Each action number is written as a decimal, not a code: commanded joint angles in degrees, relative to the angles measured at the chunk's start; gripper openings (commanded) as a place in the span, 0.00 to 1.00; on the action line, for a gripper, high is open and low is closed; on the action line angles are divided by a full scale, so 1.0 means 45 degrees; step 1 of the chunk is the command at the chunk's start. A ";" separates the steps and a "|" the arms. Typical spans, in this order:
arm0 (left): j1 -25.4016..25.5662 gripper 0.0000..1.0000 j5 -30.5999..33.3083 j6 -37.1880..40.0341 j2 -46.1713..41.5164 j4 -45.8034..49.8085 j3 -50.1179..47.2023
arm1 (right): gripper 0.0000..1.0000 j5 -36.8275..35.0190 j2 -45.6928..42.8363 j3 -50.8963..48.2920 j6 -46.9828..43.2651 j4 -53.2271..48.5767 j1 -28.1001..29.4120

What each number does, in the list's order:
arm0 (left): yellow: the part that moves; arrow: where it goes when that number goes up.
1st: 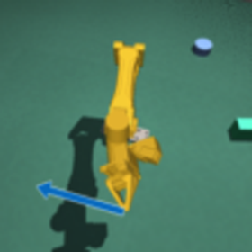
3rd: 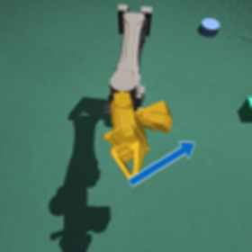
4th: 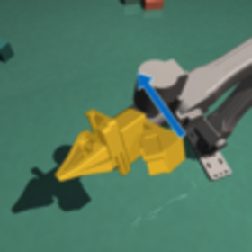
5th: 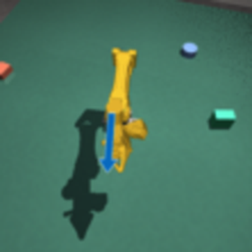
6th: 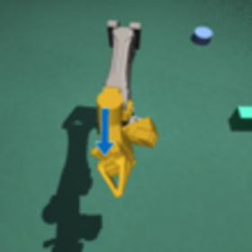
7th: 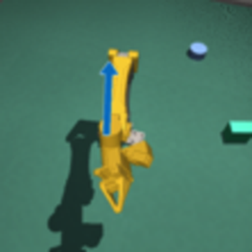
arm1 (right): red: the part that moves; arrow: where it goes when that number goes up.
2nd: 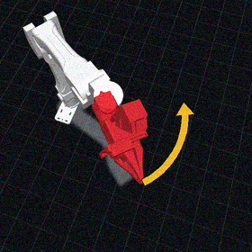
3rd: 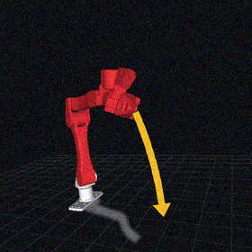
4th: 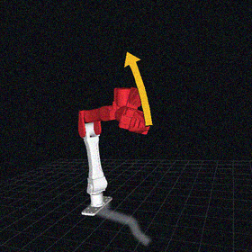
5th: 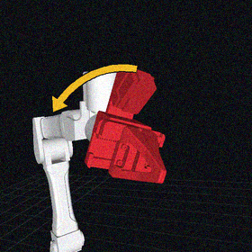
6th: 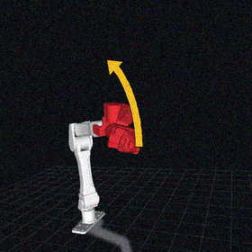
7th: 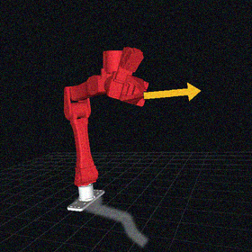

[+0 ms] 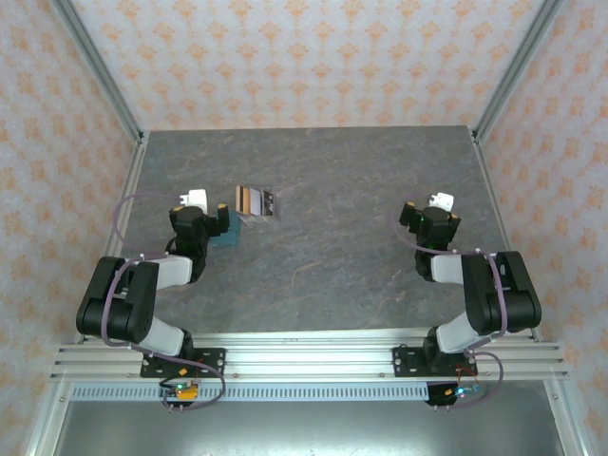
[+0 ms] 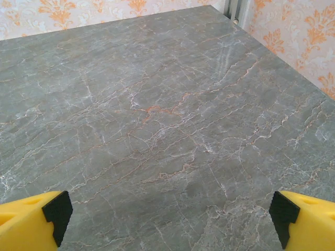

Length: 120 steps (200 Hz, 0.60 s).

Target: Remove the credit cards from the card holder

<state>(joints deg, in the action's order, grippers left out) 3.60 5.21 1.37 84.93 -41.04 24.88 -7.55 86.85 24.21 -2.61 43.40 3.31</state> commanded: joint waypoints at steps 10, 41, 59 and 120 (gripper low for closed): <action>-0.0115 1.00 0.0396 -0.0171 0.0191 -0.0455 -0.0159 | 0.99 -0.0216 0.0078 -0.0142 0.0188 0.0439 -0.0082; -0.0116 1.00 0.0392 -0.0175 0.0190 -0.0457 -0.0159 | 0.99 -0.0216 0.0068 -0.0132 0.0177 0.0454 -0.0071; -0.0115 1.00 0.0401 -0.0186 0.0190 -0.0461 -0.0159 | 0.99 -0.0211 0.0087 -0.0134 0.0199 0.0436 -0.0080; -0.0145 1.00 0.0373 -0.0193 0.0190 -0.0431 -0.0153 | 0.99 -0.0216 0.0133 -0.0095 0.0209 0.0381 -0.0077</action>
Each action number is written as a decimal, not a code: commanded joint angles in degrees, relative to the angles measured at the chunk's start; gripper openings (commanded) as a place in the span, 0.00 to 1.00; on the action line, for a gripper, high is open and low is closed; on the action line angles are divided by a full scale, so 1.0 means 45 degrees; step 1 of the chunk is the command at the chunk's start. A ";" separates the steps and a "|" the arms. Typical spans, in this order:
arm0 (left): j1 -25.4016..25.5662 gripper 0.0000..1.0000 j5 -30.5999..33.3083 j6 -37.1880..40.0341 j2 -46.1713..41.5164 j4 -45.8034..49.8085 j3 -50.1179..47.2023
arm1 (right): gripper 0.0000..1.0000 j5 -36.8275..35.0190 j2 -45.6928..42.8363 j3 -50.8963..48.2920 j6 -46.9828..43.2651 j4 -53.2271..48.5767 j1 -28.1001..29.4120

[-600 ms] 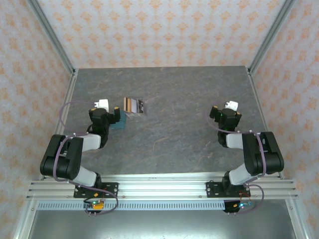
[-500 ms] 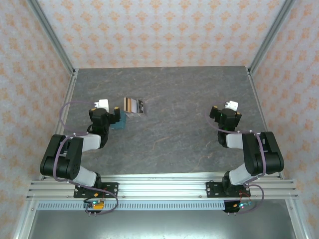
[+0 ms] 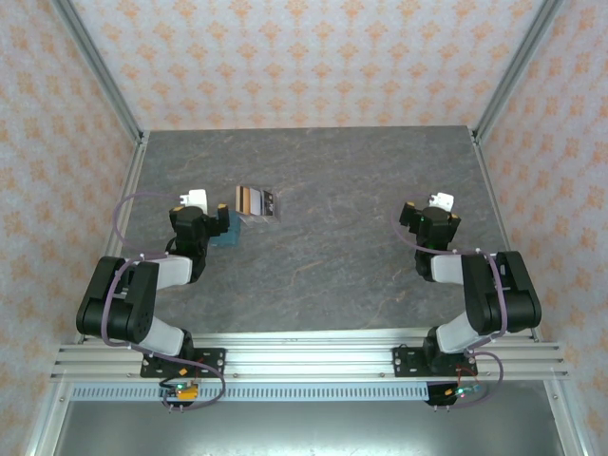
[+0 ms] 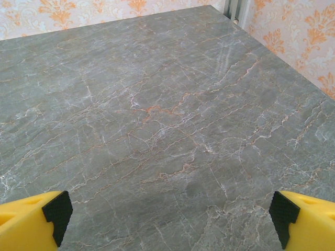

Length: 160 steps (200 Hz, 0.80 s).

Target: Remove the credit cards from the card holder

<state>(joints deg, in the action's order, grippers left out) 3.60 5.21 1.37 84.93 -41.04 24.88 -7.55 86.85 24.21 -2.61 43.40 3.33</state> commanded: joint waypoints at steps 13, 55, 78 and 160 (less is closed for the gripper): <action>-0.0135 1.00 0.0374 -0.0200 0.0190 -0.0439 -0.0152 | 0.99 -0.0216 0.0125 -0.0088 0.0194 0.0393 -0.0079; -0.0135 1.00 0.0347 -0.0190 0.0171 -0.0490 -0.0178 | 0.99 -0.0216 0.0055 -0.0188 0.0179 0.0510 -0.0093; -0.0140 1.00 0.1090 -0.0527 -0.0590 0.0961 0.0290 | 0.99 -0.0886 -0.0720 0.0263 0.0410 -0.1037 -0.0074; -0.0233 1.00 0.1172 -0.3092 -0.3822 0.9891 0.3916 | 0.99 -0.1879 -0.3444 0.3864 0.3083 -0.9480 -0.0077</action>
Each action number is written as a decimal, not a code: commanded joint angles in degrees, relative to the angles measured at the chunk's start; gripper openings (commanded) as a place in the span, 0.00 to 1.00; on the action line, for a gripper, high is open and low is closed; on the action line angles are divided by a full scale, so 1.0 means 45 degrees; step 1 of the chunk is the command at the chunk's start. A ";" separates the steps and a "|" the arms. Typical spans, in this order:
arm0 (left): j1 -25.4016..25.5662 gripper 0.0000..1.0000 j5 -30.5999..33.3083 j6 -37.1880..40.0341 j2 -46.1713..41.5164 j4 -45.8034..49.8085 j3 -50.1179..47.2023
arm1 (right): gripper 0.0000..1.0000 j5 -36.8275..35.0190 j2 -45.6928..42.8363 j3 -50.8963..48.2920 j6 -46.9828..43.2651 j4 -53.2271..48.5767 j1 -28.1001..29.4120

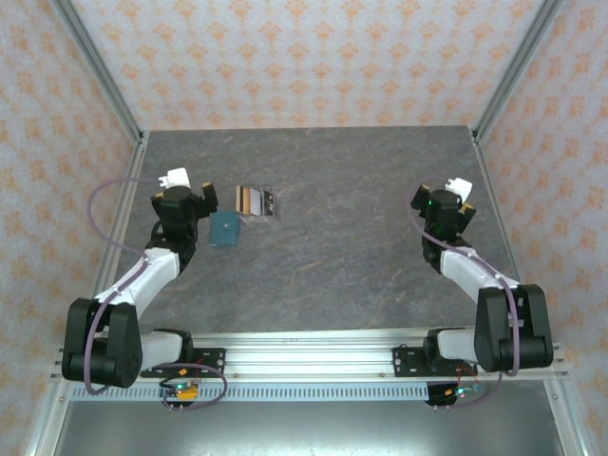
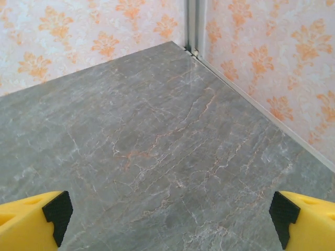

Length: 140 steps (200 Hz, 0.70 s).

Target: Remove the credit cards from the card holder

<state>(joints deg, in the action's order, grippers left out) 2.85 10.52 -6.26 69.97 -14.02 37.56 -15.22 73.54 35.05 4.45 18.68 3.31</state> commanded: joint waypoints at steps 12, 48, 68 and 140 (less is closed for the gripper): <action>-0.0040 1.00 -0.0377 -0.1970 -0.0709 0.5157 0.1646 | 0.99 0.0262 -0.0555 0.2097 0.2198 -0.5276 -0.0072; -0.0014 0.97 -0.3349 -0.2865 -0.0921 0.8105 0.2838 | 0.99 0.3372 -0.0066 0.3723 0.2929 -0.7928 0.0049; 0.0338 0.91 -0.5008 -0.3073 -0.0938 0.8306 0.2712 | 0.99 0.4450 0.0405 0.4143 0.3115 -0.8337 0.0400; 0.2735 0.72 -0.5717 -0.4590 0.0800 0.6585 0.2212 | 0.93 0.5425 0.2439 0.5076 0.4122 -0.8381 0.2178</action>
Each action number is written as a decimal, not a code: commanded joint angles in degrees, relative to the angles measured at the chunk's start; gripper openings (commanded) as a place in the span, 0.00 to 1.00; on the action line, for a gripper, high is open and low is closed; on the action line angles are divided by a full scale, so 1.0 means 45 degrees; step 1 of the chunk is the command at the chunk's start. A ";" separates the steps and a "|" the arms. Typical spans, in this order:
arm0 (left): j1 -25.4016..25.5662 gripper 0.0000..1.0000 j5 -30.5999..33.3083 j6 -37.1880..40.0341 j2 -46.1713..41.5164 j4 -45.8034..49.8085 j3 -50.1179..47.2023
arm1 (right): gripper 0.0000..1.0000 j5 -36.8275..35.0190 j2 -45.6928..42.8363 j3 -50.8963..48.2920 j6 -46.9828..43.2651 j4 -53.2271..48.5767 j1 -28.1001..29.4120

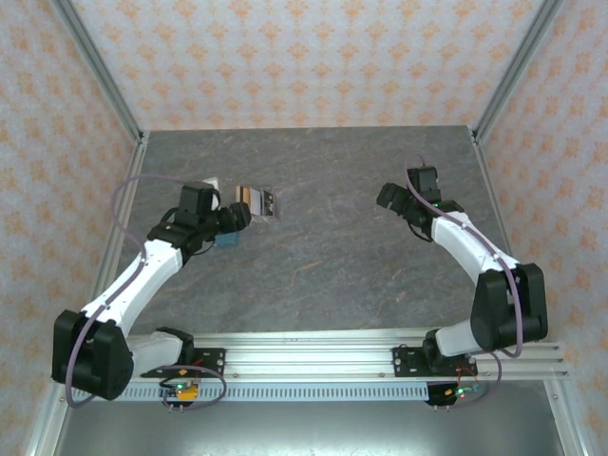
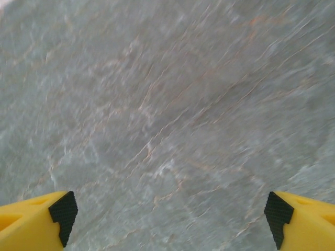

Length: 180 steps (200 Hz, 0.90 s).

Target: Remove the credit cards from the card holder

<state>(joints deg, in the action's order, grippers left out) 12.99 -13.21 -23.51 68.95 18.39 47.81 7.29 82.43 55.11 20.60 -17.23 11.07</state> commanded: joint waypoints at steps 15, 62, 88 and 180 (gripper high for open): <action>0.0787 0.66 -0.0675 -0.0651 0.1880 -0.1108 0.0181 | 0.94 0.0402 0.0719 0.0682 0.0671 -0.0295 0.0739; 0.0940 0.49 -0.0132 0.0443 0.4578 -0.1135 0.1752 | 0.91 0.0773 0.1431 0.1029 0.0758 -0.0310 0.1104; 0.0940 0.37 0.0007 0.0653 0.5622 -0.1103 0.2556 | 0.91 0.0644 0.1544 0.1229 0.0610 -0.0499 0.1264; 0.0935 0.34 0.1198 0.0959 0.7373 -0.0183 0.4755 | 0.91 0.0622 0.1470 0.1132 0.0655 -0.0659 0.1270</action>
<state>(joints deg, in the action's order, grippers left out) 17.21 -10.79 -20.43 102.19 15.03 66.92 10.52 88.82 58.87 23.38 -18.70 16.58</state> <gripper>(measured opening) 0.338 0.911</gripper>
